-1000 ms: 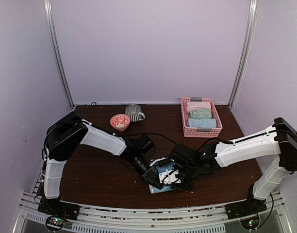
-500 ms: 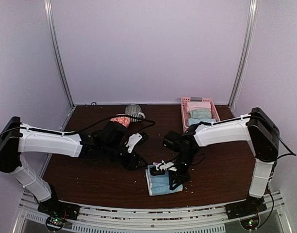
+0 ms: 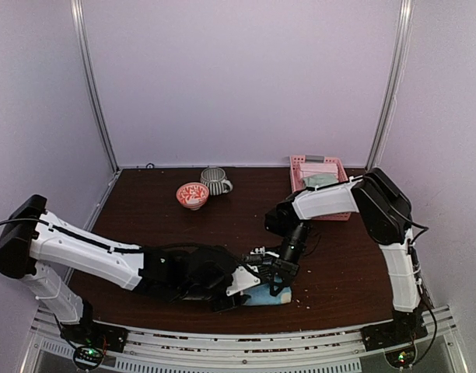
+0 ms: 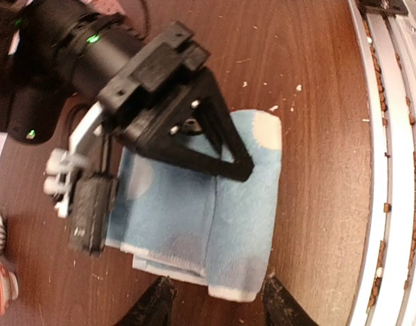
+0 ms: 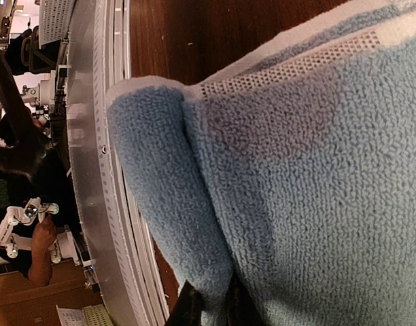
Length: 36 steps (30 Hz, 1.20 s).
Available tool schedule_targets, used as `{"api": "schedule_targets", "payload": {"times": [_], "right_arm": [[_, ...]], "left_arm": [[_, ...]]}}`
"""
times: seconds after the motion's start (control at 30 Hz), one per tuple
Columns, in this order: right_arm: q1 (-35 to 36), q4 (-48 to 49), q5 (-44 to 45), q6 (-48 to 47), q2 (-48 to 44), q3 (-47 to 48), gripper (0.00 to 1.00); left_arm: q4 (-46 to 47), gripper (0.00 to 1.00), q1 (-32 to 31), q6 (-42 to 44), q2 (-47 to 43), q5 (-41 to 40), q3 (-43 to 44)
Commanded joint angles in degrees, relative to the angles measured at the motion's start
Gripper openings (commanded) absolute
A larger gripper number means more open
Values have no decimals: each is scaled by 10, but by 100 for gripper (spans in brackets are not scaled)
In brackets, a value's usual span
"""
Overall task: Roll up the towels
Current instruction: Roll the towel at the center of the board.
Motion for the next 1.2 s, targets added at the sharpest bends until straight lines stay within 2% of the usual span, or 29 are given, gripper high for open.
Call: {"api": "schedule_targets", "payload": {"times": [0.0,0.27,0.37,0.47,0.6,0.8,0.93,1.1,1.17], "right_arm": [[0,-5,33,4,25,1,4],[-1,-5,30,-1,22,-6,4],[-1,-8,27,-6,21,-7,4],[-1,-14,20,-11,19,-4,4],[-1,-24,12,-19,11,3,7],[-4,-48,5,-44,-29,17,19],[-31,-84,7,-60,-66,47,27],[-90,-83,56,-37,-137,101,29],[-109,-65,71,-5,-174,108,29]], "left_arm": [[-39,47,-22,97,88,-10,80],[-68,47,-25,124,193,-79,145],[-78,42,-26,124,209,-79,155],[-77,33,-26,121,206,-63,155],[-78,19,-26,117,197,-30,157],[-103,7,-26,87,188,39,159],[-121,4,-25,54,193,98,162],[-122,3,-20,9,212,172,164],[-114,3,-3,-21,221,226,164]]}}
